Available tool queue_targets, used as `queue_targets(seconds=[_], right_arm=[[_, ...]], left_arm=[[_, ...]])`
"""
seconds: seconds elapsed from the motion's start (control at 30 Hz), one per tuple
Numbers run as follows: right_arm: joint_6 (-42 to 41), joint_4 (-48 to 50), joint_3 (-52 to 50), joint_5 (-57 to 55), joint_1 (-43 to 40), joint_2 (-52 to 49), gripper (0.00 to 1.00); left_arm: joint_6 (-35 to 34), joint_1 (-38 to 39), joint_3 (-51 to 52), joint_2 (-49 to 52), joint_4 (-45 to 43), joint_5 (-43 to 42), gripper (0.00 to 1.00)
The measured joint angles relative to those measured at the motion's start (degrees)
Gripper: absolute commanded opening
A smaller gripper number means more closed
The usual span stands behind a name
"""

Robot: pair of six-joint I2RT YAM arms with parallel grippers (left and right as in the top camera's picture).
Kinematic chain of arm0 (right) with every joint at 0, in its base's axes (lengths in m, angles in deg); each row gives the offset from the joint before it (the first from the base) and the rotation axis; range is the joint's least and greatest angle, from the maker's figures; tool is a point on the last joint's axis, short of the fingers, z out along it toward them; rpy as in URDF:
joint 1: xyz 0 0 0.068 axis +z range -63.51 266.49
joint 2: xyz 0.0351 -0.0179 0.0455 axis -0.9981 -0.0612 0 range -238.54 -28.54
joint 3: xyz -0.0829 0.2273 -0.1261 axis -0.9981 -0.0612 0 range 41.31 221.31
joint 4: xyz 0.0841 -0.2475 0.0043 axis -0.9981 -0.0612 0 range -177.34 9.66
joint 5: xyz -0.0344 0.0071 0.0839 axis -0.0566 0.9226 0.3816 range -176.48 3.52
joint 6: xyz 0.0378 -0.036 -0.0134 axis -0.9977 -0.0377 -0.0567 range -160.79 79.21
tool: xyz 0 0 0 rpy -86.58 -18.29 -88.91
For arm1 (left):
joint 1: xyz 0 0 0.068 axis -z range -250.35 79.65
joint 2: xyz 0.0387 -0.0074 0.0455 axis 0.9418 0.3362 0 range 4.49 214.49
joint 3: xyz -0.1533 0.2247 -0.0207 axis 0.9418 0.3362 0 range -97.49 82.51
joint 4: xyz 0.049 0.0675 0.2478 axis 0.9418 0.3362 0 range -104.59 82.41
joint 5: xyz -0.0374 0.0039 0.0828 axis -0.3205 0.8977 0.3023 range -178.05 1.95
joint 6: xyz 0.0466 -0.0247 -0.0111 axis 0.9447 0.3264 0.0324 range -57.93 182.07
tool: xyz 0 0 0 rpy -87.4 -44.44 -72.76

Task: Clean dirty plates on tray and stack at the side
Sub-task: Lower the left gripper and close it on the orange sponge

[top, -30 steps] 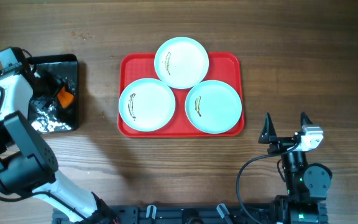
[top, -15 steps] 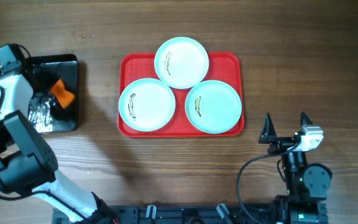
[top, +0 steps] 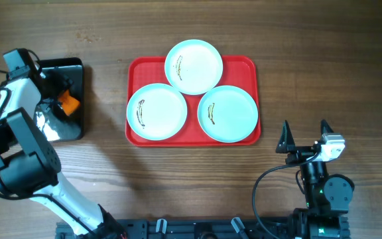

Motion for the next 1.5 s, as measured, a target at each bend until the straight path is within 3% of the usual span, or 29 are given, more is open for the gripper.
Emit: queue_targets(seconds=[0.27,0.37,0.57,0.6,0.67,0.7,0.9,0.93,1.0,1.03,1.07,1.27,1.37,1.5], right_arm=[[0.00,0.00,0.00,0.00,0.00,0.00,1.00],[0.00,0.00,0.00,0.00,0.00,0.00,1.00],[0.00,-0.02,0.00,0.00,0.00,0.00,1.00],[0.00,0.00,0.00,0.00,0.00,0.00,1.00],[0.00,0.00,0.00,0.00,0.00,0.00,1.00],[0.00,-0.02,0.00,0.00,0.00,0.00,1.00],[0.00,0.00,0.00,0.00,0.00,0.00,1.00],[0.00,0.00,0.00,0.00,0.00,0.00,1.00],[0.00,0.00,0.00,0.00,0.00,0.00,1.00],[0.00,0.00,0.00,0.00,0.00,0.00,1.00],[0.00,0.00,0.00,0.00,0.00,0.00,1.00],[0.00,-0.02,0.00,0.00,0.00,0.00,1.00],[0.00,0.00,0.00,0.00,0.00,0.00,1.00],[0.00,-0.02,0.00,0.00,0.00,0.00,1.00]], left_arm=[[2.08,0.26,0.00,1.09,0.44,2.97,0.63],[3.93,0.26,0.00,1.11,0.83,4.09,0.43],[8.85,0.26,0.00,1.11,1.95,5.31,0.34],[9.53,0.26,0.00,1.11,2.21,5.35,0.30],[10.43,0.26,0.00,1.11,2.36,5.40,0.09],[10.60,0.26,0.00,1.11,2.40,5.49,0.04],[11.80,0.24,-0.02,1.07,2.62,5.99,0.04],[11.80,0.24,-0.02,1.07,2.73,6.03,0.23],[11.93,0.24,-0.35,1.07,3.34,6.03,0.48],[11.74,0.20,-0.61,1.01,4.02,6.03,0.88],[11.23,0.13,-0.83,0.96,4.96,6.03,1.00],[10.60,0.02,-0.98,-1.62,8.04,6.01,1.00],[10.32,0.02,-1.27,-3.30,9.88,6.01,0.74],[10.10,0.02,-1.42,-3.65,12.33,5.99,0.69]])
